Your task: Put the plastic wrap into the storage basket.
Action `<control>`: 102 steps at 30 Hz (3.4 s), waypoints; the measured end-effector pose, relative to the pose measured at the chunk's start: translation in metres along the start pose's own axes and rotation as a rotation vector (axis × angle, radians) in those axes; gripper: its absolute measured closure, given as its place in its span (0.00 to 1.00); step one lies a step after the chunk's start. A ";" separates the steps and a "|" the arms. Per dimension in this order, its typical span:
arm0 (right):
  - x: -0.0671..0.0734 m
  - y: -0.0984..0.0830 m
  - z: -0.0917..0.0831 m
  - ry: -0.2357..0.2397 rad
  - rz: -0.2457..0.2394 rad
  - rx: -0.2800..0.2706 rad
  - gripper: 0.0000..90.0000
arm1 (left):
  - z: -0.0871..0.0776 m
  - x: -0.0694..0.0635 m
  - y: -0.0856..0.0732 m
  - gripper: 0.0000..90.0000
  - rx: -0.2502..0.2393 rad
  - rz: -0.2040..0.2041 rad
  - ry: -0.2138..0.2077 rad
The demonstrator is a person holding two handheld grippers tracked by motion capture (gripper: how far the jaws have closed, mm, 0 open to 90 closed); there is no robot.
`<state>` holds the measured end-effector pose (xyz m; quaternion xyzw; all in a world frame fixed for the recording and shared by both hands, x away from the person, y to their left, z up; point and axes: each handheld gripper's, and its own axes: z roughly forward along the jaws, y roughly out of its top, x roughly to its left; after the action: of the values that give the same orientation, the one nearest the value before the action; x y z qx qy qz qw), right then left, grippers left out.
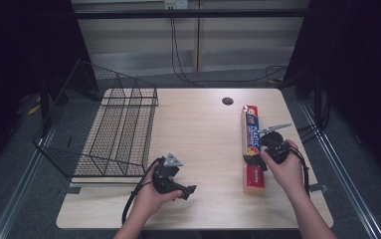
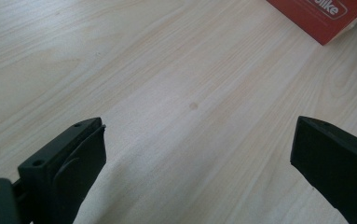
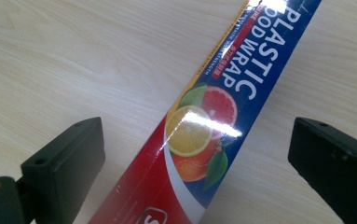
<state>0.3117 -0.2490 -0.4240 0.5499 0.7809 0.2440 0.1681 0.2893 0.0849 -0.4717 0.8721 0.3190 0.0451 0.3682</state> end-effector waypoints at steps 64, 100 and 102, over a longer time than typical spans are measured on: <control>-0.021 0.028 0.030 0.041 0.072 0.074 0.50 | -0.006 -0.009 0.012 0.04 -0.029 0.020 -0.036; 0.013 0.032 -0.016 0.264 -0.245 0.029 0.50 | -0.020 0.016 0.138 0.03 0.073 0.341 -0.111; 0.015 0.033 -0.017 0.263 -0.261 0.033 0.50 | -0.021 0.016 0.142 0.03 0.074 0.339 -0.107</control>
<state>0.3231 -0.2295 -0.3909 0.4099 0.8647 0.2773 0.0859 0.3697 0.0325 -0.3639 0.9276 0.1486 0.0481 0.3393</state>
